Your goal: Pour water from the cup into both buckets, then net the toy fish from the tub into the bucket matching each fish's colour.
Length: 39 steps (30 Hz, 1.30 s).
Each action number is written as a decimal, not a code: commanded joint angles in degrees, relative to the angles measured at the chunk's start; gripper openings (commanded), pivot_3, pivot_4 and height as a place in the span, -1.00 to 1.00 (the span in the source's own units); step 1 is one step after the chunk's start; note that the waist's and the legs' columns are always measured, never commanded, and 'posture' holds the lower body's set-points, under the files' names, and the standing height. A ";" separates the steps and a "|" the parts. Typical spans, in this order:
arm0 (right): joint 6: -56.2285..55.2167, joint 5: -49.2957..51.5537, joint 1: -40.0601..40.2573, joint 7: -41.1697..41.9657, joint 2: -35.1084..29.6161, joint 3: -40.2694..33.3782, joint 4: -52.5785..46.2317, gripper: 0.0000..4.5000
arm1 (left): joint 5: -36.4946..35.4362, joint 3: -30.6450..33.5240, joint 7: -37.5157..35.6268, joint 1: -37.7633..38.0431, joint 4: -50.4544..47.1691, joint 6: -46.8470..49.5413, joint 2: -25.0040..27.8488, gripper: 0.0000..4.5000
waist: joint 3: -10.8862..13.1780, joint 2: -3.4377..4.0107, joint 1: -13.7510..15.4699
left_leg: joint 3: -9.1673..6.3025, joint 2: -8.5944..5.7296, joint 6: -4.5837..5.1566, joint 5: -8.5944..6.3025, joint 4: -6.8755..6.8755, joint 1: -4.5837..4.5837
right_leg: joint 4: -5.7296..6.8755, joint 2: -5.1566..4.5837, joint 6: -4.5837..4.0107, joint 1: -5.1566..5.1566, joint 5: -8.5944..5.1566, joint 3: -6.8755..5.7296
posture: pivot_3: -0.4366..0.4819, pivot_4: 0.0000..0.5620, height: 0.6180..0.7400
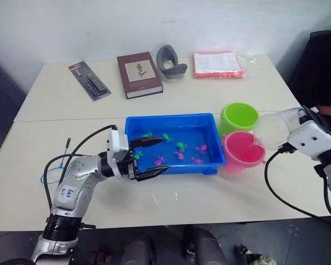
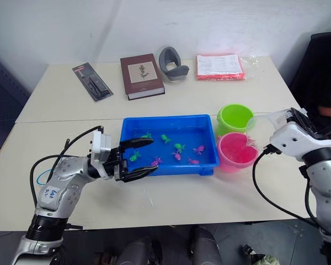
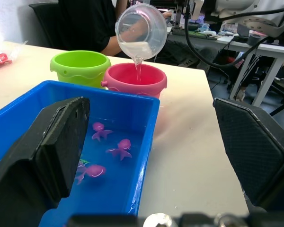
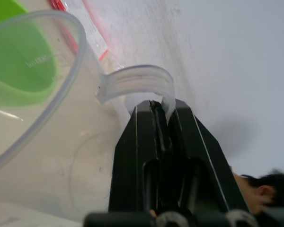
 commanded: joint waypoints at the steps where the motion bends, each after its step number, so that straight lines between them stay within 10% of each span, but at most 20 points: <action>1: 6.61 6.86 -2.81 0.87 1.84 -5.90 -3.08 -0.98 | -0.22 1.27 0.74 -0.55 -0.38 -0.95 -0.30 1.00 | 0.00 0.00 -0.01 | 0.00 0.00 0.00 0.00 0.01 0.00 | 0.02 0.00 0.00 0.00 0.00 0.00 | -0.05 -0.47 1.00; 14: 31.85 12.68 -20.24 2.16 -3.91 -3.37 3.56 -0.98 | -0.85 3.76 9.04 -6.76 2.25 1.55 -5.24 1.00 | 0.00 -0.01 -0.06 | 0.01 -0.06 0.08 0.04 0.04 -0.05 | 0.14 -0.07 -0.01 -0.08 0.01 0.00 | -0.05 -0.47 1.00; 39: 3.03 -7.18 -33.56 -5.44 -8.69 19.35 26.28 -0.98 | 4.68 1.78 9.04 -9.89 7.49 -4.51 -7.58 1.00 | -0.01 -0.03 -0.10 | 0.07 -0.03 0.00 0.12 0.00 -0.12 | 0.18 -0.06 0.00 -0.20 0.01 0.00 | -0.05 -0.47 1.00</action>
